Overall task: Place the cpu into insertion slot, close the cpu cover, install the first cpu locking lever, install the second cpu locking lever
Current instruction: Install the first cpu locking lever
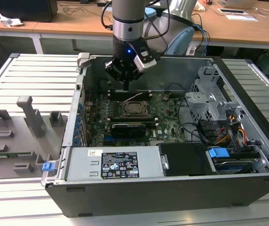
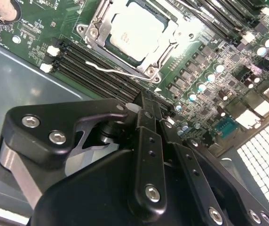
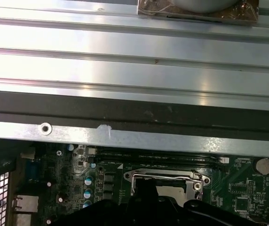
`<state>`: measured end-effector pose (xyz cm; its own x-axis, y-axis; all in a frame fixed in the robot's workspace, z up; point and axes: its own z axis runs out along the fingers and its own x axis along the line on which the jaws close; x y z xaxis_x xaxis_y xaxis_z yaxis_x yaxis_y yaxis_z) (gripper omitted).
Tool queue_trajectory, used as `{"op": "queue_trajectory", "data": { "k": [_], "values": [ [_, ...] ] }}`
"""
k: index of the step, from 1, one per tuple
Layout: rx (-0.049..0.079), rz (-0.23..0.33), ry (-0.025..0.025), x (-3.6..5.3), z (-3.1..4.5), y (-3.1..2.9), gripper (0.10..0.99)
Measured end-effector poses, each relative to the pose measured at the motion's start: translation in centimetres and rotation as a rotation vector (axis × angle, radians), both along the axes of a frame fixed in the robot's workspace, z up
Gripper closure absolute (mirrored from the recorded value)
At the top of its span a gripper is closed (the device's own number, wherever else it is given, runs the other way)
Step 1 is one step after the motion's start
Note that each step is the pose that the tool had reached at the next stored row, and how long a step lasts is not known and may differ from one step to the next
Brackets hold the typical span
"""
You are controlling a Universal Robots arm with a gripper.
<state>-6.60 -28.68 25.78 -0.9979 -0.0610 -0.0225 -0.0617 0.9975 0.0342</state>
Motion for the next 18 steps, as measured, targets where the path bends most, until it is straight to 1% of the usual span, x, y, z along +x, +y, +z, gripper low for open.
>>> {"op": "queue_trajectory", "data": {
  "k": [2, 4, 5, 9, 10, 11, 12, 13, 15, 16, 18],
  "values": [
    [0.000, 0.000, -0.0039, 0.00, -0.07, 0.00, 0.980],
    [0.001, 0.000, -0.0094, 0.00, -0.24, 0.00, 0.980],
    [0.004, 0.001, -0.0122, -0.01, -0.32, -0.01, 0.980],
    [0.006, 0.003, -0.0152, 0.01, -0.68, -0.02, 0.980],
    [0.009, 0.003, -0.0151, 0.04, -0.72, -0.03, 0.980],
    [0.016, 0.003, -0.0150, 0.09, -0.75, -0.03, 0.980],
    [0.026, 0.002, -0.0152, 0.18, -0.80, -0.03, 0.980],
    [0.038, 0.001, -0.0152, 0.29, -0.84, -0.04, 0.980],
    [0.056, -0.002, -0.0152, 0.46, -0.94, -0.06, 0.980],
    [0.057, -0.005, -0.0155, 0.64, -1.09, -0.05, 0.980],
    [0.056, -0.018, -0.0158, 0.92, -1.41, -0.06, 0.980]
  ]
}}
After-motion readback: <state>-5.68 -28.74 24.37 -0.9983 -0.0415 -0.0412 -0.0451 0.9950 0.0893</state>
